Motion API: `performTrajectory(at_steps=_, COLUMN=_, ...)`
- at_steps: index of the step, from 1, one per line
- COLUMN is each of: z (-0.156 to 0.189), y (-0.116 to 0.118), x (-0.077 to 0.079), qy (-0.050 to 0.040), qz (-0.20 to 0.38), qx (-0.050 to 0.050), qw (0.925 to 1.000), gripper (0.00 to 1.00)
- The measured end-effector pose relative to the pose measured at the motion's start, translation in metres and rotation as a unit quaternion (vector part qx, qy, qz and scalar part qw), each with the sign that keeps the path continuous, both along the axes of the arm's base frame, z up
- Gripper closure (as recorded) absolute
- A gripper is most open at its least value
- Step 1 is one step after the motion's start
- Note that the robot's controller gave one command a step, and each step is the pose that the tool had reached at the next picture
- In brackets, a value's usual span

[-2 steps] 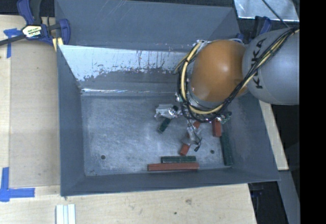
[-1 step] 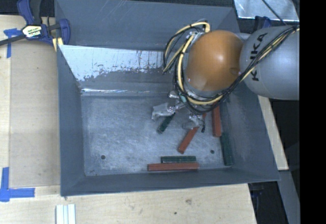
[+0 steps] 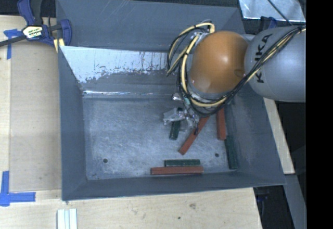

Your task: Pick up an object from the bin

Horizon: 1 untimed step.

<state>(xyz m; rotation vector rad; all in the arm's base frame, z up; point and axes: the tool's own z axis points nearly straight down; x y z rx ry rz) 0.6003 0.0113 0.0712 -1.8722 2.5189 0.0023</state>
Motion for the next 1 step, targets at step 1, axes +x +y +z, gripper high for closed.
performTrajectory(at_steps=1, z=0.1747, y=-0.013, x=-0.0042, qy=-0.0035, qz=0.008, qx=-0.001, qw=1.0, gripper=1.0)
